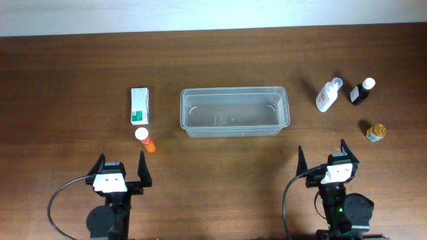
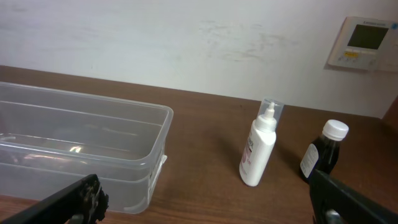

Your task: Pack container

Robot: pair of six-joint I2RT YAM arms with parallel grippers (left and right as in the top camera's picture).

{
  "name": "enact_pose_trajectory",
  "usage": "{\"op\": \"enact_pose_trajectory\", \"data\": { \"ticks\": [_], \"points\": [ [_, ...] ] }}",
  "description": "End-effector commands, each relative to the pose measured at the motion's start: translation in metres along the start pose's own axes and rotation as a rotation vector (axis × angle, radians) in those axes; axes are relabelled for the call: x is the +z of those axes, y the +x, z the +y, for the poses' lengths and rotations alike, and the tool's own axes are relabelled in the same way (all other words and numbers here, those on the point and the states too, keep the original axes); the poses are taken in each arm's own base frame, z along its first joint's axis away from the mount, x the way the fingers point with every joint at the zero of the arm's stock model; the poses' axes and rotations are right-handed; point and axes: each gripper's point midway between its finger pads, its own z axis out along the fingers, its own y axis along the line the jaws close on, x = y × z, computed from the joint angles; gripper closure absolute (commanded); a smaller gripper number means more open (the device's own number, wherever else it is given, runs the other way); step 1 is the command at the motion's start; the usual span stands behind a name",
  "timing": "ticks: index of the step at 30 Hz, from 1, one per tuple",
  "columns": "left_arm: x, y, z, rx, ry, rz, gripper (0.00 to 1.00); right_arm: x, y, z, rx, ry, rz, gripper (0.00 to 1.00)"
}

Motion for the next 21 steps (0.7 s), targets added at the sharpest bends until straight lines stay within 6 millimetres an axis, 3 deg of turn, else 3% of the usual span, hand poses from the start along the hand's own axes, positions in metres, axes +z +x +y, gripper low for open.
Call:
{"op": "enact_pose_trajectory", "data": {
  "ticks": [1,17,21],
  "points": [
    [0.000,0.001,-0.001,0.015,0.006,-0.002,0.01,0.000,0.002,0.003,0.004,-0.011,0.002,0.02],
    [0.000,0.001,-0.001,0.015,0.006,-0.002,0.01,0.000,0.002,0.003,0.003,-0.010,0.003,0.02],
    [0.000,0.001,-0.001,0.015,0.006,-0.003,0.01,0.000,0.000,-0.009,0.001,0.056,-0.005,0.02]
  ]
}}
